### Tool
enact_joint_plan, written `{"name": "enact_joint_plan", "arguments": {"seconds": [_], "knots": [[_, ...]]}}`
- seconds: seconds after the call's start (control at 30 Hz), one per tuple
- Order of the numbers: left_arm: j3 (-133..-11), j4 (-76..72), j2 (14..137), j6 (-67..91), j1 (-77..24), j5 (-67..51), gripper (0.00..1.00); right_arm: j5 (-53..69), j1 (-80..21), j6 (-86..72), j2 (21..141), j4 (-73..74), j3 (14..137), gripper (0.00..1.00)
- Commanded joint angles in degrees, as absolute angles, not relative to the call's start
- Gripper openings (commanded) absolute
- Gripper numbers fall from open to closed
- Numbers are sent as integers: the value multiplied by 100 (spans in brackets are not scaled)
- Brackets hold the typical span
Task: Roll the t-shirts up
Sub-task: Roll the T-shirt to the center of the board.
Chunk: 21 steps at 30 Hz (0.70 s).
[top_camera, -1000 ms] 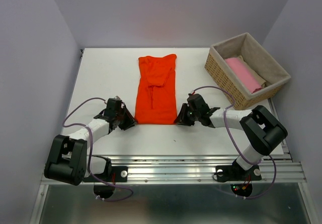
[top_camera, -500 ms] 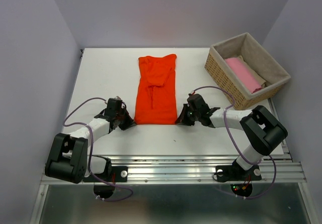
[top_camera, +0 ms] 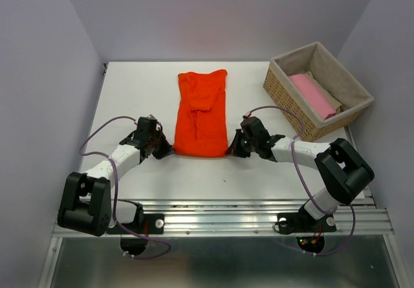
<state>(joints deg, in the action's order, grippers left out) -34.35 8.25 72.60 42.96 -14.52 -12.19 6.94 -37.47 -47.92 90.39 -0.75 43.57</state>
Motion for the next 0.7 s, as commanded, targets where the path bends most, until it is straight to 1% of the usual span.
{"name": "enact_joint_plan", "arguments": {"seconds": [0.0, 0.33, 0.67], "knots": [[-3823, 1107, 7172, 4184, -1433, -1090, 0, 475, -3735, -4667, 8807, -18, 4614, 1], [-4095, 1195, 7400, 4149, -1318, -1186, 0, 475, -3568, -4553, 8833, 211, 4922, 1], [-4500, 1231, 7743, 4061, -1231, -1266, 0, 598, -3463, -4403, 9105, 343, 5370, 2]]}}
